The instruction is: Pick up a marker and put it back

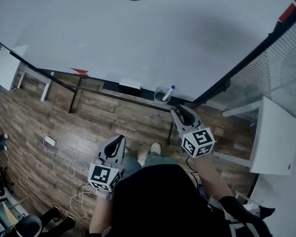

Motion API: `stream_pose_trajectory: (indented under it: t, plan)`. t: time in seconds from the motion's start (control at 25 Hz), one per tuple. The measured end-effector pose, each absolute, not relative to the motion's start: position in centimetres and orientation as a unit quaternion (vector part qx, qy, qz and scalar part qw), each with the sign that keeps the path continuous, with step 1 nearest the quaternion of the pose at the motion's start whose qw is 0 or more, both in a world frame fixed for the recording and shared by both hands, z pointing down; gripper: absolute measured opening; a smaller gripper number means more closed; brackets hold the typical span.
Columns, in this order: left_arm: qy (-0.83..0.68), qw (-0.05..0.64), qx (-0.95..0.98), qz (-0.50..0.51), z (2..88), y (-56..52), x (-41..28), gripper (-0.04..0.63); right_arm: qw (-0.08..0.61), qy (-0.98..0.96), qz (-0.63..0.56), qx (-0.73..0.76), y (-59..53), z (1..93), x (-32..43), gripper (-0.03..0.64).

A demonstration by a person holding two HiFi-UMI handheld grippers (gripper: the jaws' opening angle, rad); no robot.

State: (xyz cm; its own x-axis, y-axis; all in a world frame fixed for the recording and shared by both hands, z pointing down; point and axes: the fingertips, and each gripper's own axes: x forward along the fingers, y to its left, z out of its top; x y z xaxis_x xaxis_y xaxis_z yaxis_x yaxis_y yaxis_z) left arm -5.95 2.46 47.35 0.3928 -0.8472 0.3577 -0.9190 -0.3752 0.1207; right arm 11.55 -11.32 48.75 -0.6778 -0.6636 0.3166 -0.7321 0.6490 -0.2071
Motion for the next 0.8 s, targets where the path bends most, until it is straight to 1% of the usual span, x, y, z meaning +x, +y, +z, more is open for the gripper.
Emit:
stream_pose_trajectory:
  t: [0.36, 0.8]
  plan:
    - [-0.556, 0.169, 0.806, 0.111, 48.2, 0.6, -10.9, 0.023, 0.131, -0.878, 0.173, 0.426, -16.0, 51.6, 9.9, 0.112]
    - [-0.544, 0.170, 0.813, 0.119, 49.1, -1.3, -14.0, 0.023, 0.148, -0.853, 0.183, 0.466, -19.2, 54.0, 9.4, 0.118]
